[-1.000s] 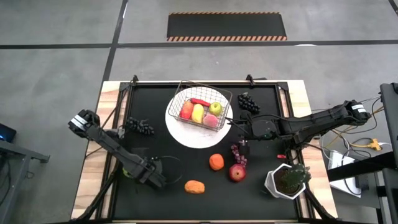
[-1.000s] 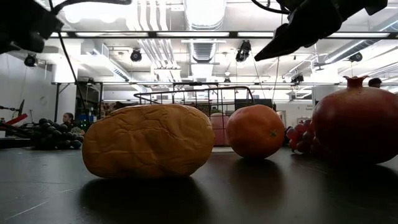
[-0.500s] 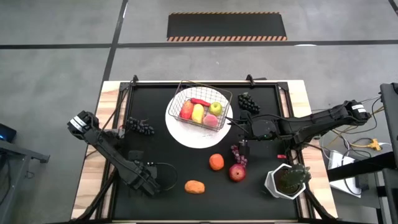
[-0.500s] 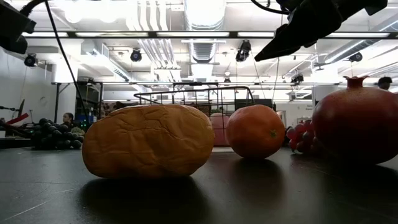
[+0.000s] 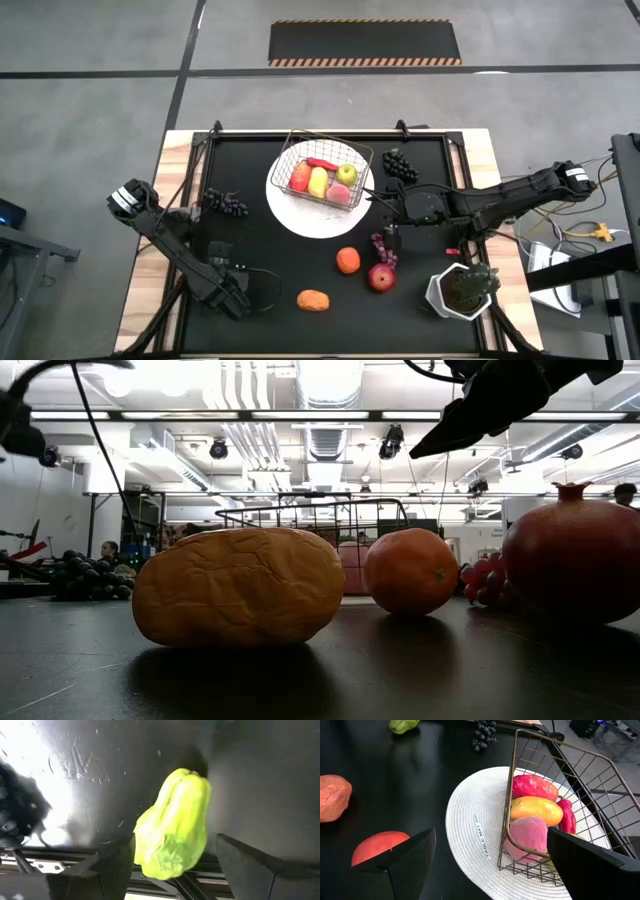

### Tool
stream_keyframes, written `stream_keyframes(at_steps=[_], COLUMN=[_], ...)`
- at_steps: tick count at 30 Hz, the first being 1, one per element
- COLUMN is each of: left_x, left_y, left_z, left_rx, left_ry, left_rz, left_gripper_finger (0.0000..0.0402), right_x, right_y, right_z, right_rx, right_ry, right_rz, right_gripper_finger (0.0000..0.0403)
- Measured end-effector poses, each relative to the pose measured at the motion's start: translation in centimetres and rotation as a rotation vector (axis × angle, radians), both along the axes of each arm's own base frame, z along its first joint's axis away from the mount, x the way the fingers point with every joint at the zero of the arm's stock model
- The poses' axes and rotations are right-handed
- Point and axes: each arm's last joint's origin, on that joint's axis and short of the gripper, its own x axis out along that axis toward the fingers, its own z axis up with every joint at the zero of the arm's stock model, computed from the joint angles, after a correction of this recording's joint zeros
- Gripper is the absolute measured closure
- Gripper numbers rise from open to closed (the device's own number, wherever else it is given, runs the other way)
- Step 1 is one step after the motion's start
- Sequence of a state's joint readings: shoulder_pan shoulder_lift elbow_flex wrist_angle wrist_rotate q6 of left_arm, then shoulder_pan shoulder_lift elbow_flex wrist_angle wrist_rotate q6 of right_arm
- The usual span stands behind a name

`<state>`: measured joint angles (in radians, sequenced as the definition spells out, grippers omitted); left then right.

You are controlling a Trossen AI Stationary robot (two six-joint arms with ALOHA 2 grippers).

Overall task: Build produce basket
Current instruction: Put the green chayote into the silver basket

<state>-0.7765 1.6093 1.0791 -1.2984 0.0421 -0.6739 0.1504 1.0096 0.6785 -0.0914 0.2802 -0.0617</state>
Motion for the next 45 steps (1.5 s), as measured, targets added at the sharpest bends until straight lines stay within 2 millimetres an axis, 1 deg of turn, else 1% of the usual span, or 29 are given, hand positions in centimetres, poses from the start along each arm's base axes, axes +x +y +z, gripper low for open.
stream_keyframes(at_steps=[8, 14, 18, 21, 25, 27, 30, 33, 35, 38, 41, 43, 45], left_x=[-0.3, -0.7, -0.7, -0.6, -0.4, -0.1, 0.6, 1.9, 2.8, 3.7, 4.1, 4.2, 4.6], left_y=[0.3, 0.7, 0.7, 0.6, 0.4, 0.5, 0.8, 1.0, 1.3, 2.2, 3.0, 3.5, 4.0], left_z=[-2.4, -3.6, -3.8, -3.7, -3.4, -3.0, -1.9, 0.3, 2.4, 6.2, 9.4, 10.7, 11.5], left_rx=[-0.031, -0.032, -0.049, -0.058, -0.065, -0.051, -0.009, 0.015, 0.061, 0.194, 0.321, 0.371, 0.367], left_ry=[-0.032, -0.02, -0.018, -0.024, -0.035, -0.052, -0.114, -0.275, -0.443, -0.782, -1.134, -1.301, -1.404], left_rz=[-0.001, 0.001, -0.02, -0.028, -0.014, 0.023, 0.104, 0.16, 0.176, 0.194, 0.193, 0.201, 0.204], left_gripper_finger=[0.0145, 0.0146, 0.0149, 0.0171, 0.0232, 0.026, 0.0278, 0.0278, 0.0278, 0.0276, 0.0275, 0.0275, 0.0275], right_x=[0.0, 0.0, 0.0, 0.0, -0.1, -0.1, -0.1, -0.1, 0.0, 0.3, 1.0, 1.5, 2.2], right_y=[0.0, 0.0, 0.0, 0.0, 0.0, 0.0, 0.0, 0.0, 0.0, 0.1, 0.4, 0.6, 0.8], right_z=[-0.1, -0.1, -0.1, -0.1, -0.3, -0.4, -0.4, -0.4, -0.3, -0.2, -0.3, -0.3, -0.1], right_rx=[-0.002, -0.002, -0.002, -0.003, -0.01, -0.014, -0.017, -0.02, -0.025, -0.029, -0.028, -0.025, -0.017], right_ry=[0.007, 0.008, 0.008, 0.008, 0.015, 0.019, 0.015, 0.014, 0.0, -0.068, -0.157, -0.226, -0.306], right_rz=[0.001, 0.001, 0.001, 0.001, 0.005, 0.007, 0.008, 0.01, 0.014, 0.036, 0.116, 0.165, 0.209], right_gripper_finger=[0.0039, 0.0039, 0.0039, 0.0039, 0.0039, 0.0039, 0.0039, 0.0039, 0.0039, 0.0039, 0.0039, 0.0039, 0.0039])
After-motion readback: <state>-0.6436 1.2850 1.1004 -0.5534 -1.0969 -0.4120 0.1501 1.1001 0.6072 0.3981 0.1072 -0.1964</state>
